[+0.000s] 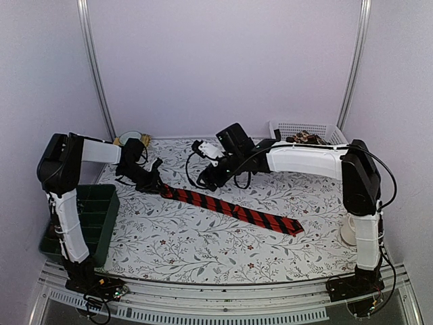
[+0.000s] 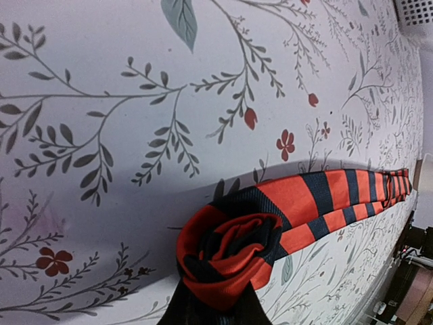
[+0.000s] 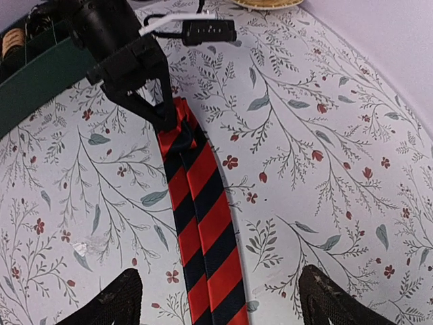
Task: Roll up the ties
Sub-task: Roll the tie at the center of the board.
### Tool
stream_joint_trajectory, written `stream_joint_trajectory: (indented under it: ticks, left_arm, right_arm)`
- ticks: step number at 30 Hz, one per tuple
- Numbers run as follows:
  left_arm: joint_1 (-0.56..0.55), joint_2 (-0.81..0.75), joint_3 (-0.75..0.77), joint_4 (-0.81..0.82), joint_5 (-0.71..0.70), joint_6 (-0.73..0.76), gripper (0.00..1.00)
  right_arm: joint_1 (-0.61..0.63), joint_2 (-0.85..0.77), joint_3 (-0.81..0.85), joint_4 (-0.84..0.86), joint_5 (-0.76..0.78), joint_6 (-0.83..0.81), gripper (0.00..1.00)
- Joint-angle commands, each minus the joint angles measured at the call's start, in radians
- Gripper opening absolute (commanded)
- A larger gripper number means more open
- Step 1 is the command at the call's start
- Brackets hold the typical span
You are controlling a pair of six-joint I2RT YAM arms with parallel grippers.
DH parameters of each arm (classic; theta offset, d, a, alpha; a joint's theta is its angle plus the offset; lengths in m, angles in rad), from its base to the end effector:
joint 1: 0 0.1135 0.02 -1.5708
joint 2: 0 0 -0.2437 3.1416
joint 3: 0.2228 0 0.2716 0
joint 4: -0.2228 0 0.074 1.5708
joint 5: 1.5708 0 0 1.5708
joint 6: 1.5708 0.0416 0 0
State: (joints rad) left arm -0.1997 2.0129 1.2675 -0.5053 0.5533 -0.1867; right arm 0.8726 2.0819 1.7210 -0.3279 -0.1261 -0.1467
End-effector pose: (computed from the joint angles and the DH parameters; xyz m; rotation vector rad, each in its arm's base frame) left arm 0.3819 -0.0996 0.0944 0.1470 2.8086 -0.8700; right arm 0.3156 0.3842 0.2154 -1.1854 1.9801 0.5227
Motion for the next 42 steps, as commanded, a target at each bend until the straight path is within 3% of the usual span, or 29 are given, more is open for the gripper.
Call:
stream_joint_trajectory:
  ticks: [1,8,22,27,42]
  left_arm:
    - [0.004,0.025,-0.008,-0.002,0.014,0.013,0.00]
    - [0.007,0.035,-0.017,0.008,0.024,0.012,0.04]
    - [0.011,0.033,-0.020,0.010,0.024,0.014,0.23]
    - [0.012,0.032,-0.020,0.013,0.028,0.013,0.24]
    - [0.019,0.030,-0.025,0.019,0.022,0.006,0.28]
  right_arm:
    - [0.015,0.157,0.012,-0.072,-0.003,-0.043,0.81]
    - [0.018,0.217,0.020,-0.081,-0.013,-0.051,0.81]
    - [0.019,0.334,0.076,-0.122,-0.013,-0.062,0.82]
    - [0.019,0.351,0.081,-0.126,-0.008,-0.062,0.80]
    - [0.046,0.293,0.006,-0.054,0.103,-0.089,0.54]
